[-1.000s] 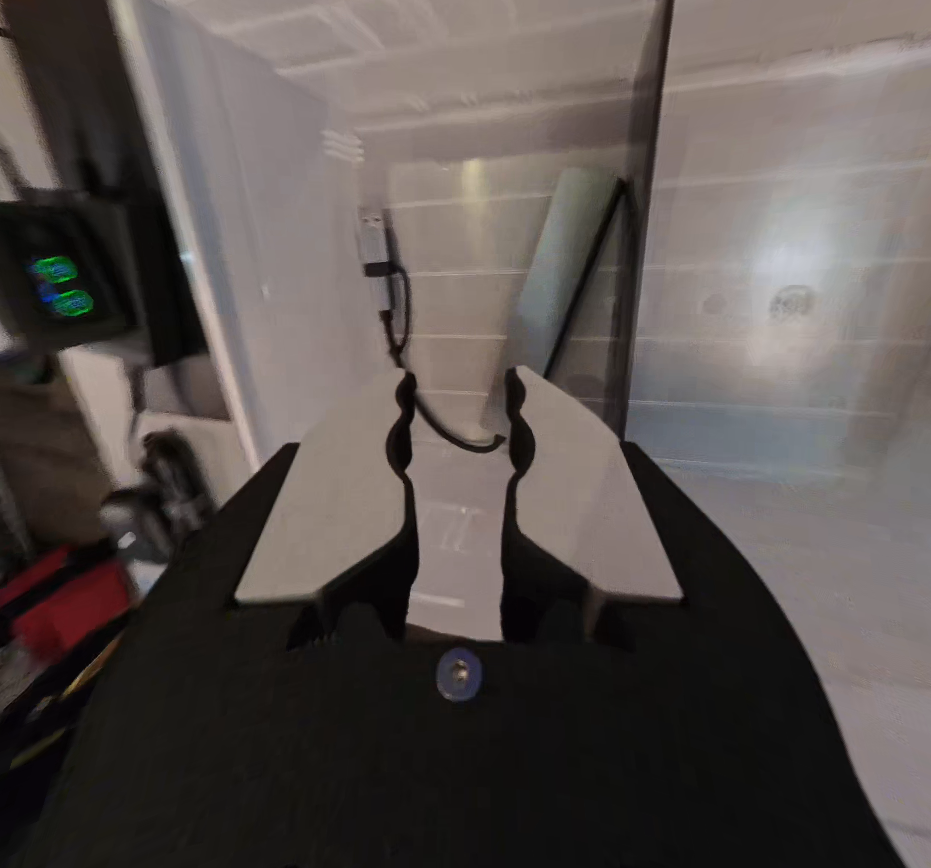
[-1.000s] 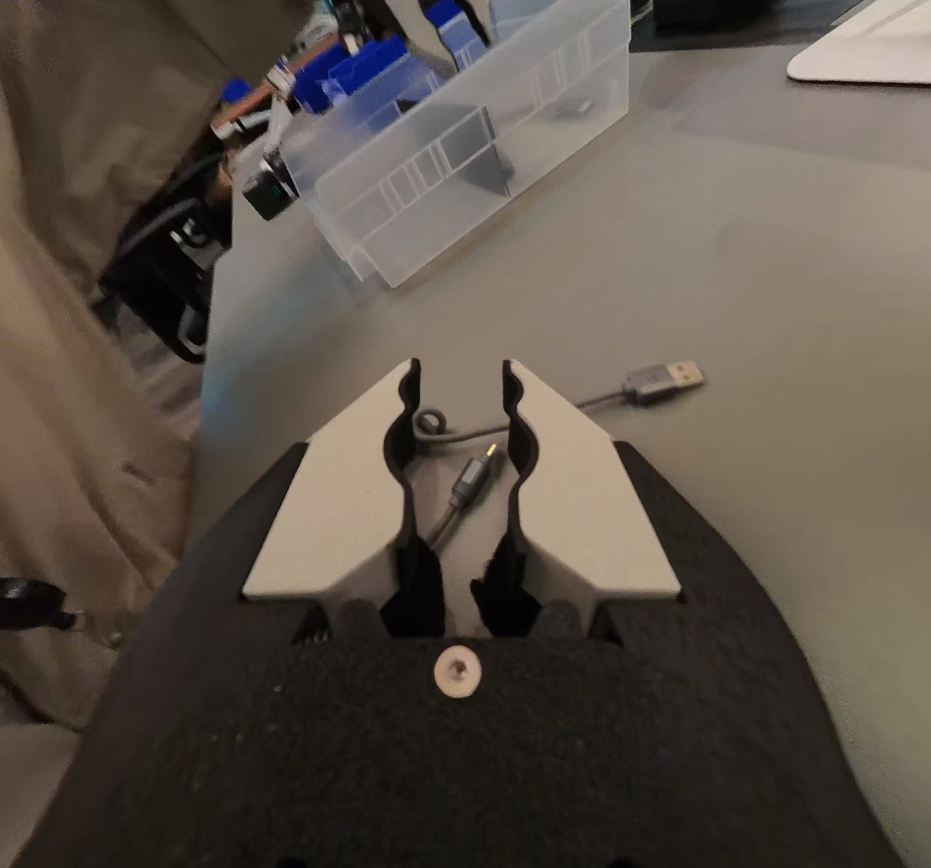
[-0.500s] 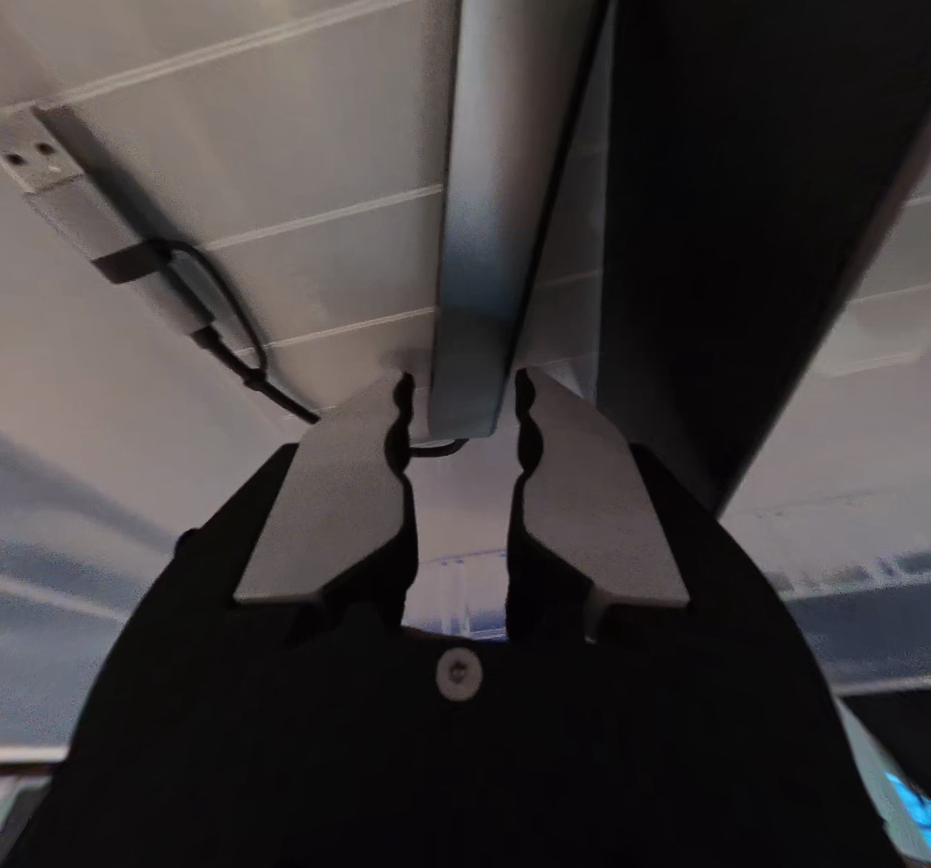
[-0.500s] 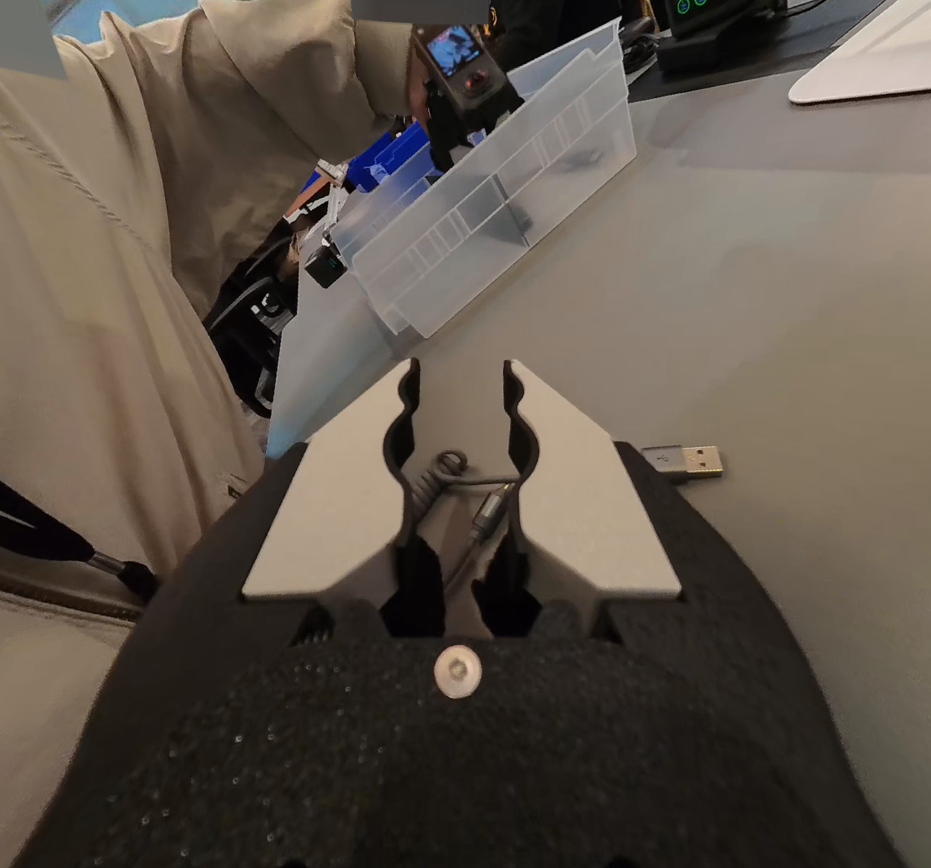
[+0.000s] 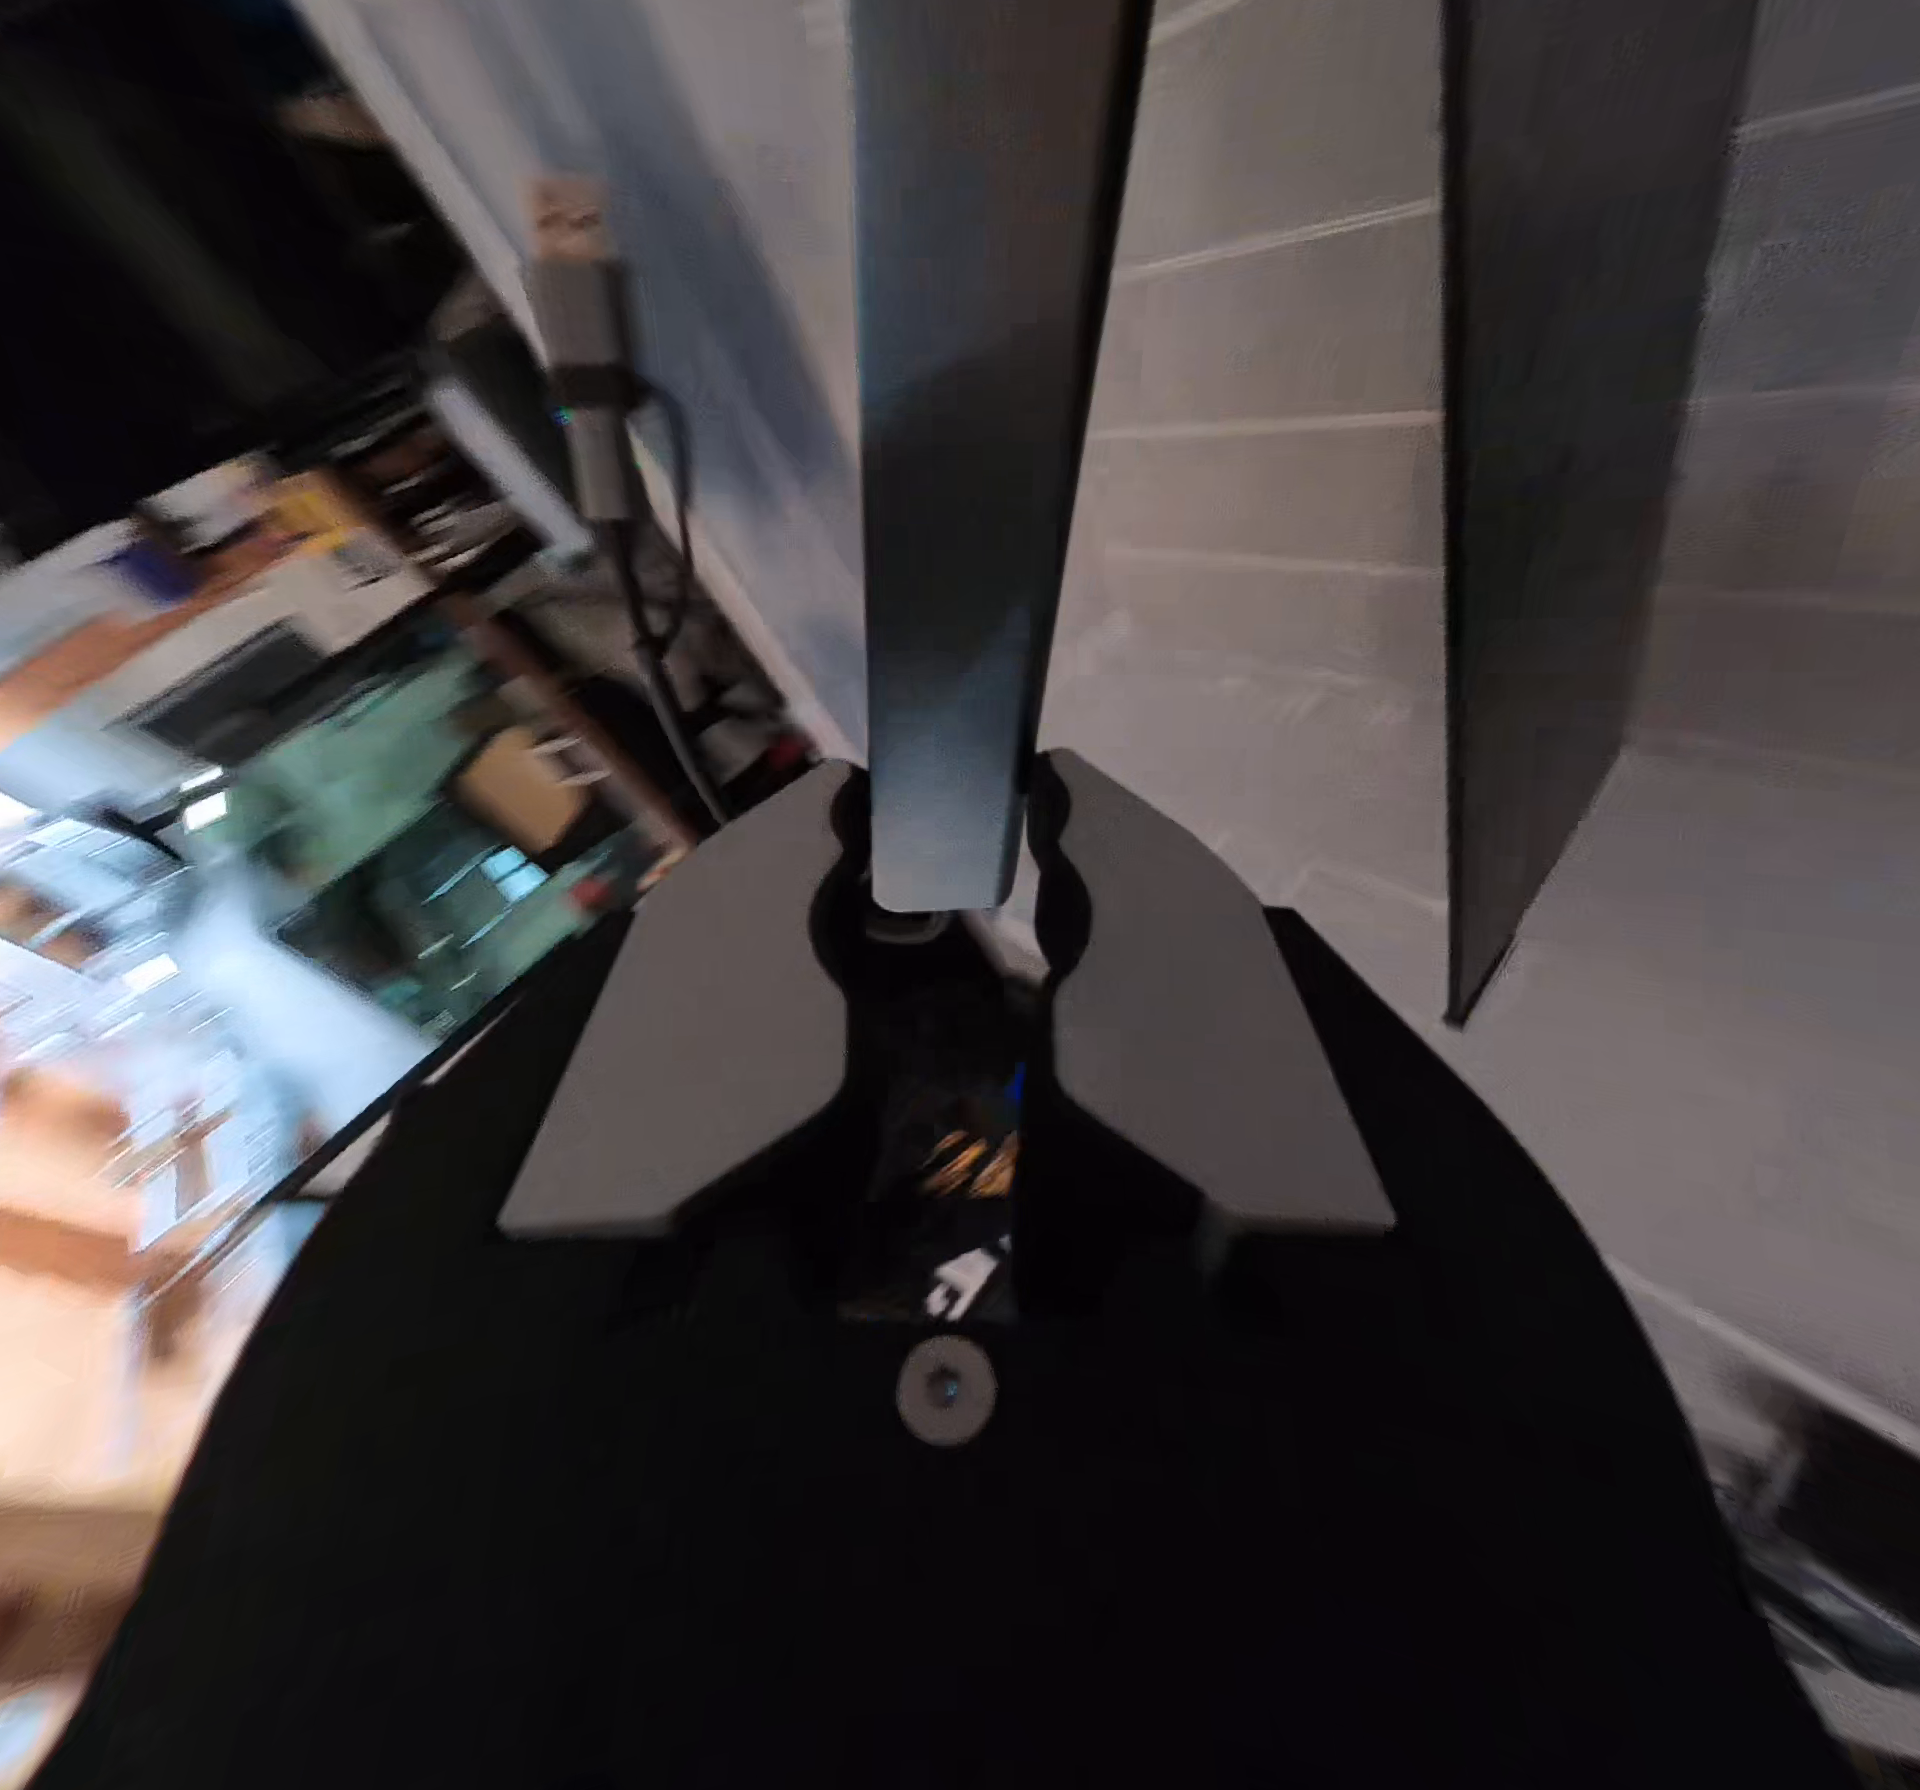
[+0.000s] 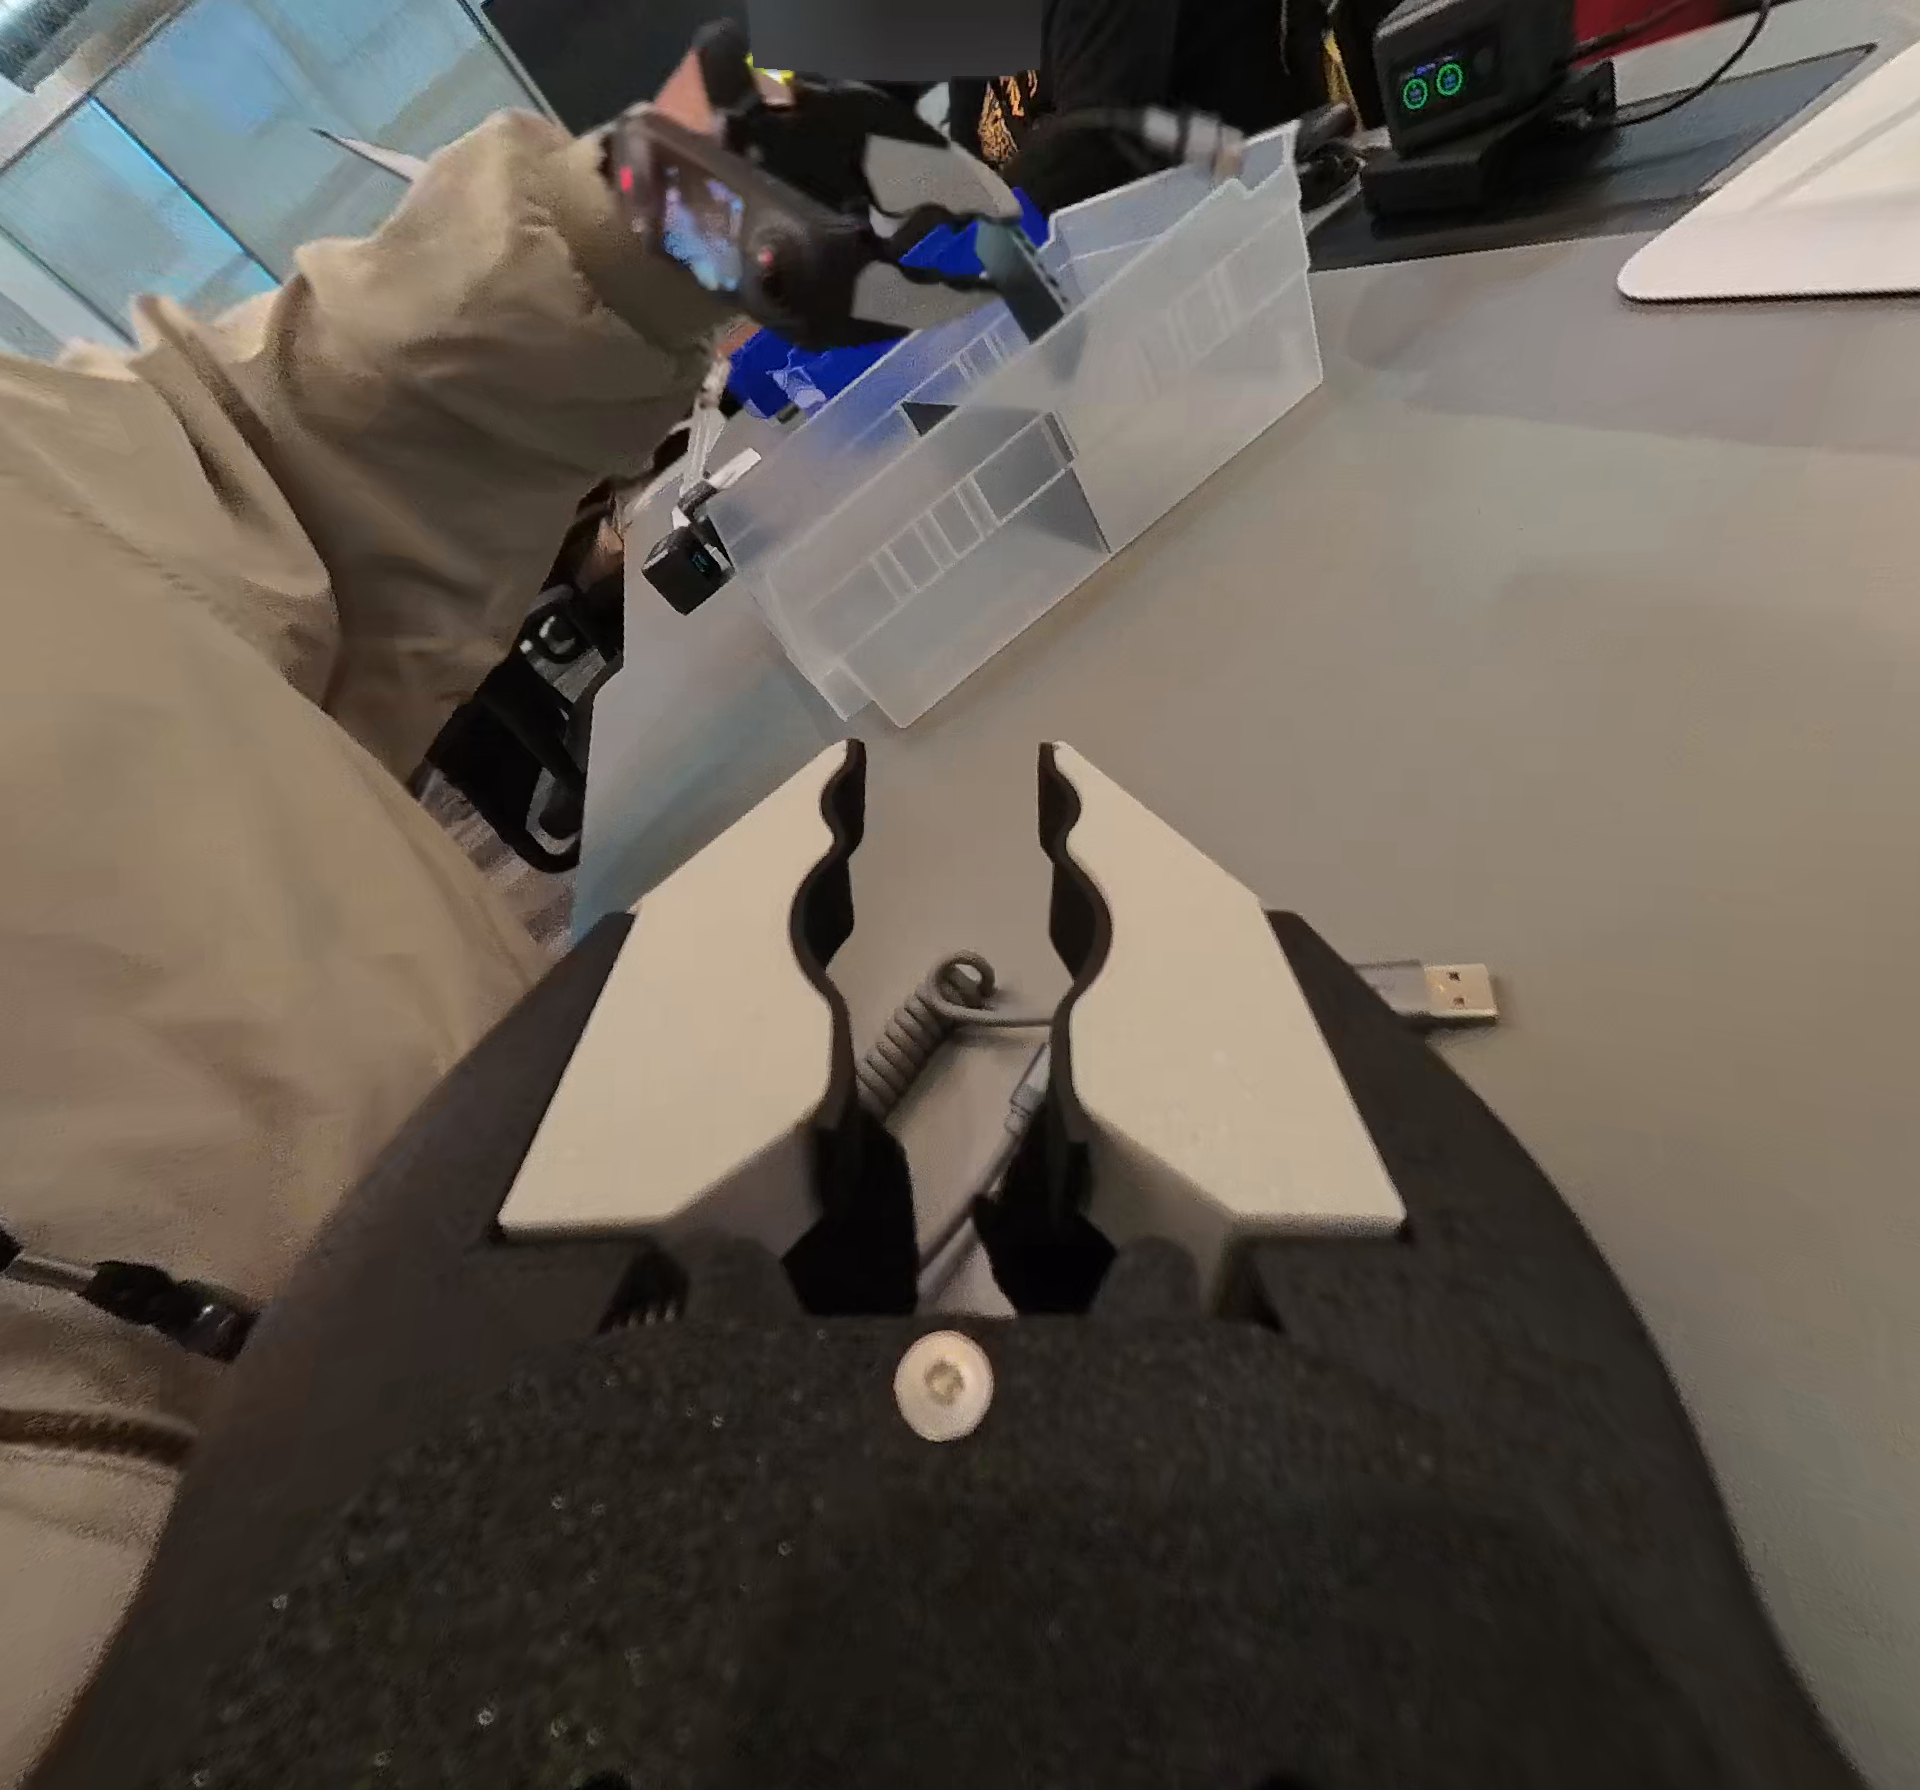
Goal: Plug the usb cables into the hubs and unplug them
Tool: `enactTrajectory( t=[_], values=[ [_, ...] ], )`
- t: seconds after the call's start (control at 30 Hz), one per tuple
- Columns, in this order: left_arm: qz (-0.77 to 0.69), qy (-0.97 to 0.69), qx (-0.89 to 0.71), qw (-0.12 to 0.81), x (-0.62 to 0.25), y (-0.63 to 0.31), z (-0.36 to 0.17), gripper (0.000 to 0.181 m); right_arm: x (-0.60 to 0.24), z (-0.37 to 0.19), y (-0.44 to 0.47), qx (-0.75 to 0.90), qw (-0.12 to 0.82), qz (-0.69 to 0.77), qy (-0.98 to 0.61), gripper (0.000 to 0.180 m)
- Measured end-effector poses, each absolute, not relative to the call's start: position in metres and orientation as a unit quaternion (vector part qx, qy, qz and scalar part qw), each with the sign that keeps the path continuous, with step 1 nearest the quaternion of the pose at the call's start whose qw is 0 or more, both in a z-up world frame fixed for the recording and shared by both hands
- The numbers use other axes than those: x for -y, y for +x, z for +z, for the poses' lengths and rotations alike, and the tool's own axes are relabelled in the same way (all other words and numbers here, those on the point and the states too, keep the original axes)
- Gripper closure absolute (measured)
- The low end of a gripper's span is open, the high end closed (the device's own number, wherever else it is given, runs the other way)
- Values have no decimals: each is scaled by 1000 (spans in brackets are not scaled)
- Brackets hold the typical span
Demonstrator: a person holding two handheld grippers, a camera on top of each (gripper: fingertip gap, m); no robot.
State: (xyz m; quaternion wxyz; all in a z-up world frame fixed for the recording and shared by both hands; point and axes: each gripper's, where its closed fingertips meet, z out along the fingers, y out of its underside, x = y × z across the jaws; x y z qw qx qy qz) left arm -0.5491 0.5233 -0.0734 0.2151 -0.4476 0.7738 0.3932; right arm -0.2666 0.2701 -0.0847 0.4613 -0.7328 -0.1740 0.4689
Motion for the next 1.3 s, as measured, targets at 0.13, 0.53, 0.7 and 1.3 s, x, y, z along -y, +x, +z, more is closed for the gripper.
enactTrajectory(
  t=[0.13, 0.53, 0.7, 1.3],
  values=[
    [454, -424, -710, 331, -481, -530, -11, 152, -275, -65, -282, 205, 478, 457, -722, 144],
    [419, -366, -653, 514, -335, -375, -6, 152, -296, -32, -346, 297, 485, 277, -775, 136],
    [374, -365, -649, 553, -312, -340, -19, 152, -286, -36, -320, 291, 529, 252, -756, 168],
    [-229, -781, -492, 310, -273, -244, -165, 133, -309, -81, -189, 258, 583, -54, -768, 170]
  ],
)
